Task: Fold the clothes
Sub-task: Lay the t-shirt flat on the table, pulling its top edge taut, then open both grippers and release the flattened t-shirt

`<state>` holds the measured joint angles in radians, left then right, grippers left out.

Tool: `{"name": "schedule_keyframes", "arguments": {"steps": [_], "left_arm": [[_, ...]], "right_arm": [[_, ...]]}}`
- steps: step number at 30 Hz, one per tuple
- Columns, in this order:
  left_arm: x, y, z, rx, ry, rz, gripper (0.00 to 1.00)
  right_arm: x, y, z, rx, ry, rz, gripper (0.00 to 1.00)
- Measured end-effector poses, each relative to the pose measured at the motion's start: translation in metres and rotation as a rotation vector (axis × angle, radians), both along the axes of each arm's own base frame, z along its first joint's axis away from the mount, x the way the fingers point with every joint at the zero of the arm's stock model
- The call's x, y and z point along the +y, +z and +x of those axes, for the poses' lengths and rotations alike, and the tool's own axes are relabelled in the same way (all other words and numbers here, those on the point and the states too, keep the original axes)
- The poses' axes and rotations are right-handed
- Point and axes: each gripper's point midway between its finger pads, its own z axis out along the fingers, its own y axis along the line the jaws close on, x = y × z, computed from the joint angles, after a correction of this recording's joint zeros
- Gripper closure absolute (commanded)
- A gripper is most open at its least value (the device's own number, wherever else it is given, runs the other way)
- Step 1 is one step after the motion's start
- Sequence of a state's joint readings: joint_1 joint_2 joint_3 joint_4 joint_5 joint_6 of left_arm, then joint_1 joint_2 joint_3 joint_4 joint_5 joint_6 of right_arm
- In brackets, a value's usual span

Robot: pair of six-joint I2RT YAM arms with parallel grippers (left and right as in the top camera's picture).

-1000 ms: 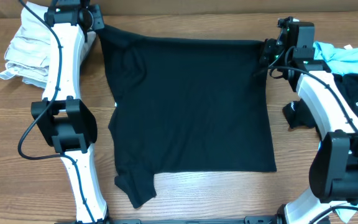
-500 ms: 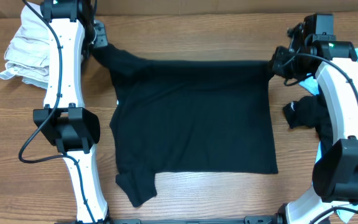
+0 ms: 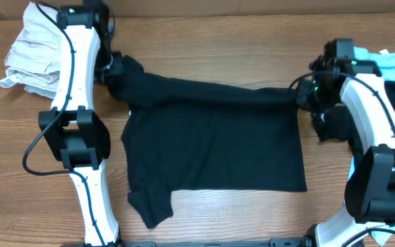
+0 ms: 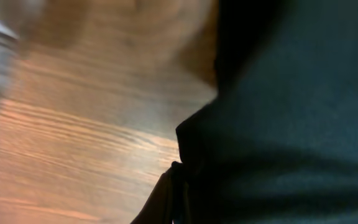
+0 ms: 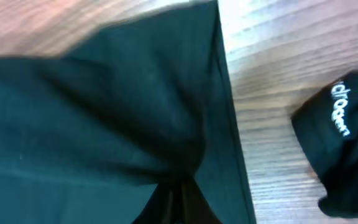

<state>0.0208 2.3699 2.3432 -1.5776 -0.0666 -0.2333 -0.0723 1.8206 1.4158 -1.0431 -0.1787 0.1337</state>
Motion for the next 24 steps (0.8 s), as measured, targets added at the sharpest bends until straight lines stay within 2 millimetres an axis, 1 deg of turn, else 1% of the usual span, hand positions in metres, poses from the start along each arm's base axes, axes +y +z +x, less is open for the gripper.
{"name": "schedule_keyframes", "arguments": {"steps": [4,9,16,21,22,23,24], "left_arm": [[-0.001,-0.029,-0.014,0.076,0.0,-0.005,0.96],[-0.002,-0.055,-0.031,0.151,-0.001,-0.006,0.96],[-0.002,-0.075,-0.052,0.232,-0.001,-0.008,0.96],[-0.002,-0.082,-0.062,0.266,-0.001,-0.009,0.96],[-0.002,-0.082,-0.063,0.27,-0.001,-0.009,0.92],[-0.002,-0.082,-0.063,0.273,-0.002,-0.009,0.8],[-0.002,-0.083,-0.063,0.274,-0.004,-0.009,0.65]], "right_arm": [[0.0,-0.025,-0.012,0.03,-0.001,-0.002,0.96],[-0.001,-0.043,-0.022,0.052,-0.01,0.0,0.96],[-0.002,-0.061,-0.042,0.105,-0.017,0.002,0.96],[-0.002,-0.065,-0.047,0.122,-0.017,0.0,0.96],[-0.002,-0.065,-0.047,0.121,-0.017,-0.001,0.94],[-0.002,-0.065,-0.047,0.122,-0.018,-0.001,0.82],[-0.002,-0.065,-0.047,0.122,-0.019,0.0,0.69]]}}
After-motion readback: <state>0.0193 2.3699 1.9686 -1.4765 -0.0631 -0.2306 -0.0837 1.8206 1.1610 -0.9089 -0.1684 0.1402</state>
